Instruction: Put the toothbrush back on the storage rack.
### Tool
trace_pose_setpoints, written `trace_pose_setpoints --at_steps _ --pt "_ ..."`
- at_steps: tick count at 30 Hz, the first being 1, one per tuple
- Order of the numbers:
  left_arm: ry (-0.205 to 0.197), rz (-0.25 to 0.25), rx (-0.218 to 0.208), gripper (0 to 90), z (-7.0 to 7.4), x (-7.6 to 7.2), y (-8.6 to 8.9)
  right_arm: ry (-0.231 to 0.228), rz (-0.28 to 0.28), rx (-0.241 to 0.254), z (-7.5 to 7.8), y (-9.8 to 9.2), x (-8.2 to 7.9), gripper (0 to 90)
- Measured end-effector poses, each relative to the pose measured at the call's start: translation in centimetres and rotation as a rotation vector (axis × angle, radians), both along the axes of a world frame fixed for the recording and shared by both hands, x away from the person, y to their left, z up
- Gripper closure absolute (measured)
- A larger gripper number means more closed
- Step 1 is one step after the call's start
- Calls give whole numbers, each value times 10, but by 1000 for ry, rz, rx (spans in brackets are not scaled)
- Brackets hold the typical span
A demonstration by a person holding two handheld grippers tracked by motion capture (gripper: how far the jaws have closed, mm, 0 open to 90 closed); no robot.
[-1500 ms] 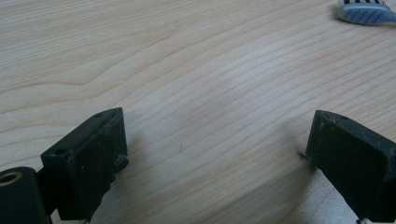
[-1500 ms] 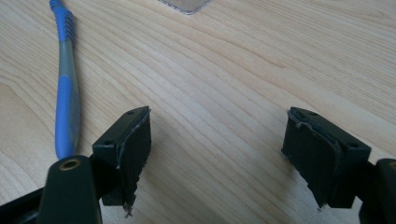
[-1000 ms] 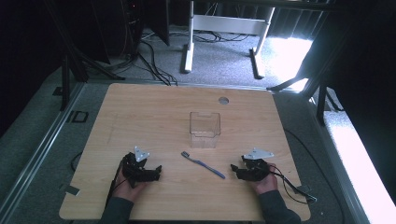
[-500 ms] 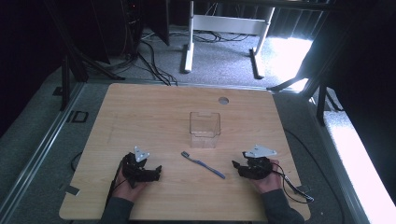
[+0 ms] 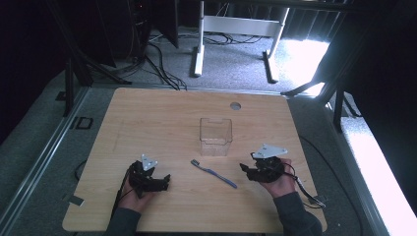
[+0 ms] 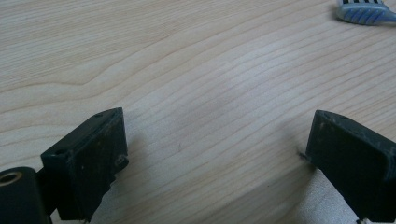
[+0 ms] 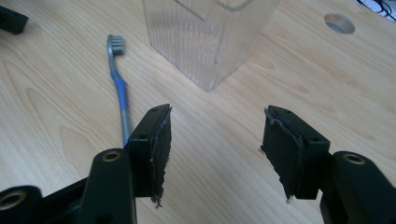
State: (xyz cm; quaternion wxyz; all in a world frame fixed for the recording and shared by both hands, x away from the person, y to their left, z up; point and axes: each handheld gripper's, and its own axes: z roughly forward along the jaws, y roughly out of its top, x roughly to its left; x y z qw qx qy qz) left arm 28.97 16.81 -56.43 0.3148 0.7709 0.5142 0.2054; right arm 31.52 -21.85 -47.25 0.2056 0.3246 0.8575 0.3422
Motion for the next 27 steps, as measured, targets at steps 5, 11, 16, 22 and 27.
trace_pose_setpoints --at_steps 5,11,16,22,27 --pt "-1 1 -1 55 0 0 0 9 38 -17 12 11 2 396" --pt "1 0 -1 55 0 0 0 23 63 -43 17 20 5 405" --pt "-1 1 -1 55 0 0 0 35 69 -75 21 29 8 445" --pt "-1 0 1 55 0 0 0 56 88 -130 25 42 12 470" --pt "-1 1 -1 55 0 0 0 70 111 -167 27 53 16 473"
